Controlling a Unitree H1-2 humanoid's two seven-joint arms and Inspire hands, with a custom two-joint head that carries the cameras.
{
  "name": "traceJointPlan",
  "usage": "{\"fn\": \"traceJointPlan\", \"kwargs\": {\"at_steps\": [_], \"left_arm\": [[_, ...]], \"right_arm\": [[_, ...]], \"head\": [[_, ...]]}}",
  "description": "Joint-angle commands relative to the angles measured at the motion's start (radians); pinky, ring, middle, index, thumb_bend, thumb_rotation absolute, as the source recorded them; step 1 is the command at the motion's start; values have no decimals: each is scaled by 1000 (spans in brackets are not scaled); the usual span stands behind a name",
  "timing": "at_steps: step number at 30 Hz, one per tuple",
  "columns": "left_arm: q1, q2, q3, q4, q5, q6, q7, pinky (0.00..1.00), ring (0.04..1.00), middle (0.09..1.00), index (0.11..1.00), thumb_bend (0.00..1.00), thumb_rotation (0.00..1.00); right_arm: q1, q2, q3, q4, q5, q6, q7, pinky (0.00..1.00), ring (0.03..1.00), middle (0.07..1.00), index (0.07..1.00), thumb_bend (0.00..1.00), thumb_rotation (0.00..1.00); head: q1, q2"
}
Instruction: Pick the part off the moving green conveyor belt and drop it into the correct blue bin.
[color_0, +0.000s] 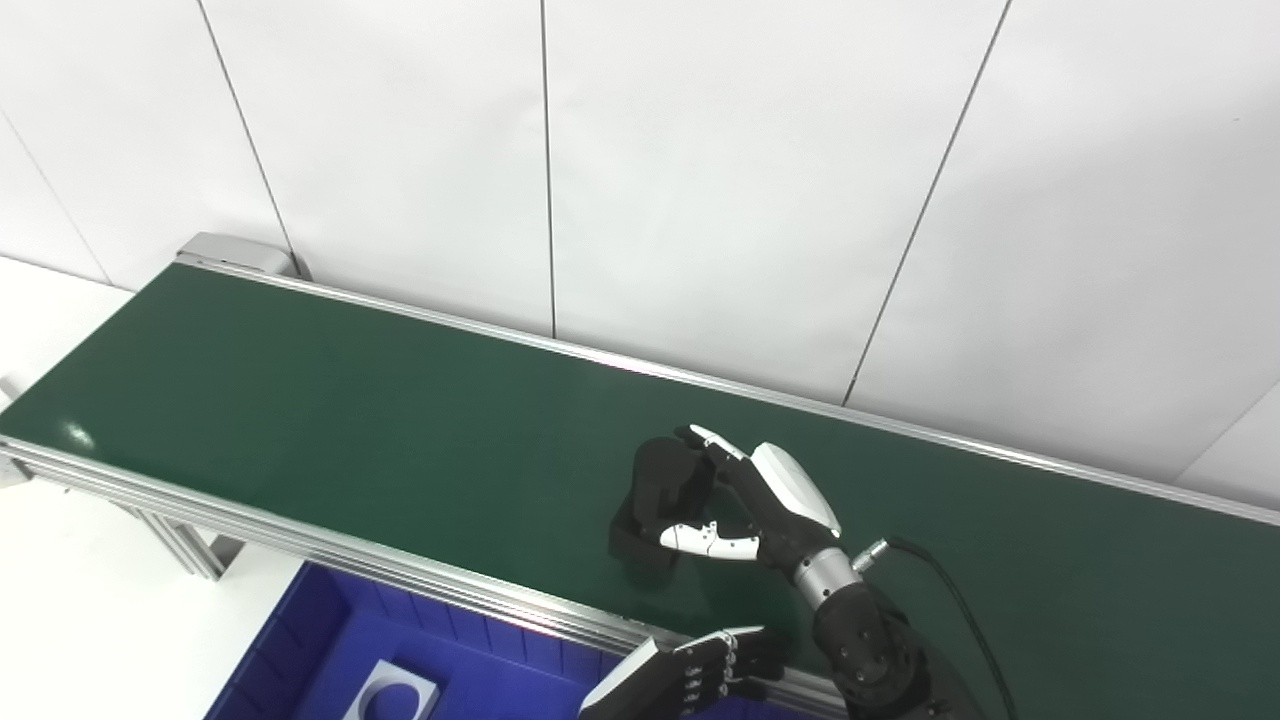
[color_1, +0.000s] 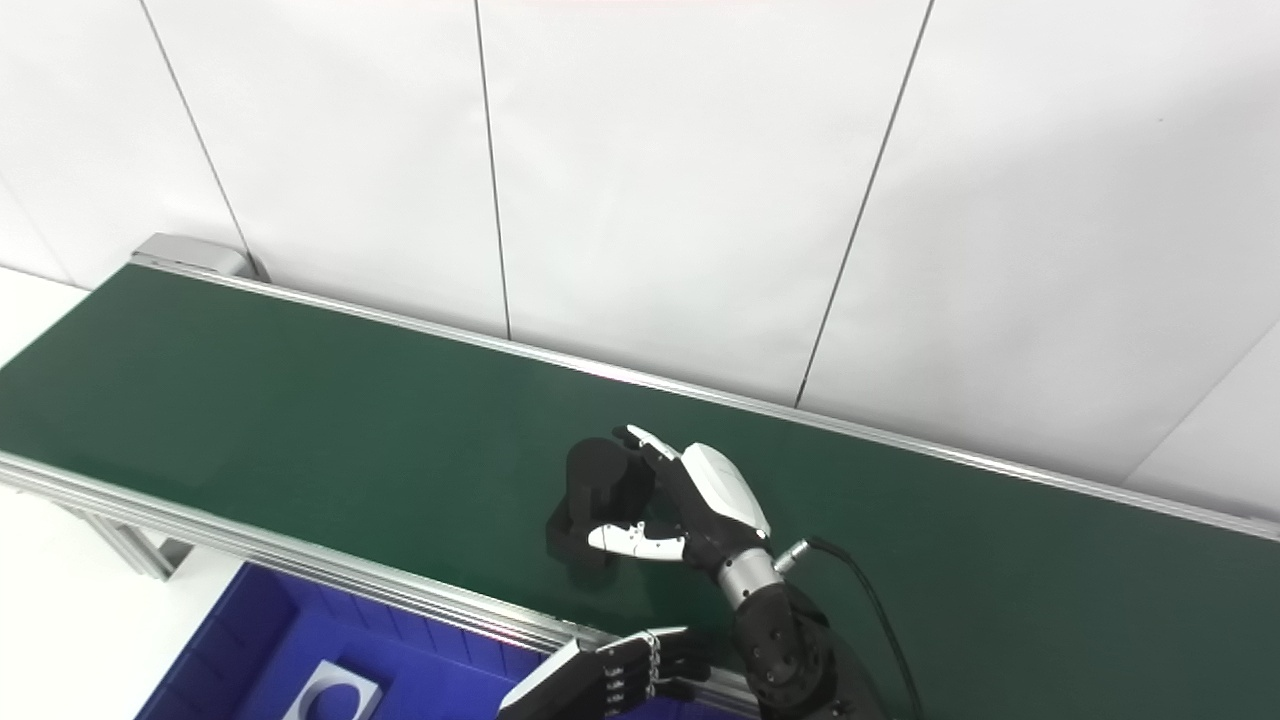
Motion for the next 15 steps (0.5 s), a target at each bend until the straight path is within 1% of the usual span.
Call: {"fn": "traceJointPlan", "kwargs": {"at_steps": [1,6,8,9,10,12,13,15], "left_arm": [[1,-11,-7,-38,-5,-13,1,817,854,868,857,982,443],[4,-9,-6,-47,-7,-7,1,824,858,868,857,983,443],[5,-9,-5,-52,-6,-5,1,825,860,867,857,979,442],[5,-9,-5,-54,-6,-3,2,827,861,866,857,979,442],[5,-8,-4,-54,-6,-4,2,827,861,866,857,979,443],[5,-7,-3,-53,-8,-4,1,832,862,865,857,980,443],[5,-7,-2,-53,-8,-5,1,832,860,863,857,980,445],[4,-5,-2,-53,-6,-6,1,831,859,862,857,980,446]], "right_arm": [[-27,11,3,-13,-5,-32,-22,808,874,895,914,706,500],[-15,4,8,-2,-23,-53,-59,813,866,881,893,712,454],[-13,1,9,8,-26,-75,-84,795,847,857,863,712,397],[-12,0,9,14,-28,-86,-97,778,826,831,834,708,346],[-11,-2,9,20,-30,-96,-111,777,824,829,831,708,341],[-12,-6,10,35,-41,-122,-153,730,762,759,759,681,235],[-13,-6,10,41,-46,-130,-170,694,718,703,604,580,174],[-14,-6,9,46,-54,-138,-191,677,697,677,531,533,145]], "head": [[0,3],[-4,9],[-5,11],[-6,11],[-7,11],[-9,11],[-10,11],[-11,12]]}}
